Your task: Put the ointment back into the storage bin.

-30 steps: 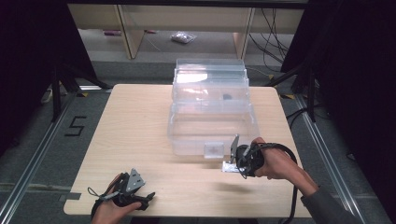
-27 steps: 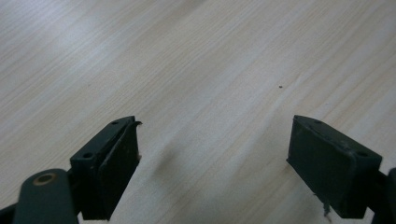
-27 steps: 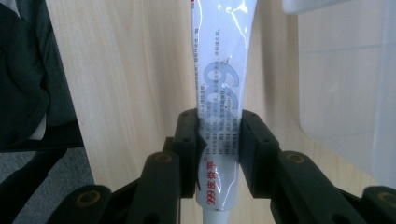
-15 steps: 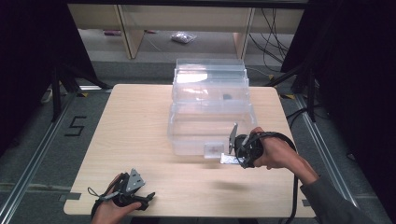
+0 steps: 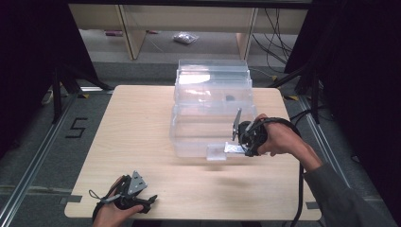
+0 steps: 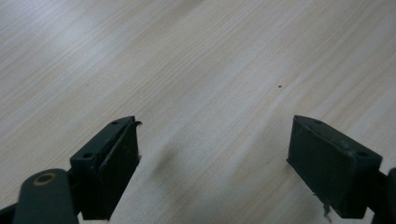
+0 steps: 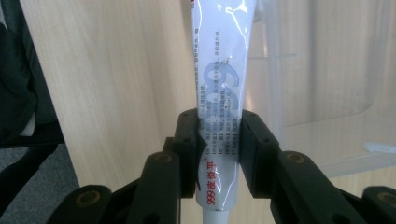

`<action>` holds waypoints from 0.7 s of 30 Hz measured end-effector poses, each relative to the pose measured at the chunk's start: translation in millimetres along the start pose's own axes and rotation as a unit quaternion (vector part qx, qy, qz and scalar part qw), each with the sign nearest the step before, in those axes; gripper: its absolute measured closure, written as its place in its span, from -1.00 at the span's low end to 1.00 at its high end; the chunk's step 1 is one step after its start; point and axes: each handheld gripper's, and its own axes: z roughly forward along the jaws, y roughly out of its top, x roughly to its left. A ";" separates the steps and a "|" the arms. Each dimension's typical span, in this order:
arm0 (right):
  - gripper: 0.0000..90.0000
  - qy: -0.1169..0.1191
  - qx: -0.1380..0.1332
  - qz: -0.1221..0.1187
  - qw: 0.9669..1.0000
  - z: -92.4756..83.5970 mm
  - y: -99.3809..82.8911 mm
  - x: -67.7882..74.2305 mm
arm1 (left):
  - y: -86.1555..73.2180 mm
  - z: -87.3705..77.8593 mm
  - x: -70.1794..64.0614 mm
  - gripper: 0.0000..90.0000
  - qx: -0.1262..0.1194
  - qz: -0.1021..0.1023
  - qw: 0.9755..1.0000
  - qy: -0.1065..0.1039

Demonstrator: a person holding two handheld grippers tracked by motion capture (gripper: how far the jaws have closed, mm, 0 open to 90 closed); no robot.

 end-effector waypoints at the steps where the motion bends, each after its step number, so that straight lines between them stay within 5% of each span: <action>1: 0.57 0.002 -0.003 -0.005 1.000 -1.0 0.5 -3.6 | 0.2 0.1 0.4 -0.65 0.003 0.001 1.000 -0.003; 3: 0.57 -0.003 -0.011 -0.029 1.000 -0.8 1.6 -11.0 | 0.0 0.3 -0.3 -0.65 0.002 -0.002 1.000 -0.004; 4: 0.57 -0.002 -0.003 -0.010 1.000 -2.5 2.9 -12.0 | -0.1 0.2 -0.6 -0.65 0.000 -0.001 1.000 -0.002; 21: 0.57 0.008 0.000 -0.009 1.000 19.6 14.1 -66.7 | 0.2 0.1 0.4 -0.65 0.003 0.001 1.000 -0.005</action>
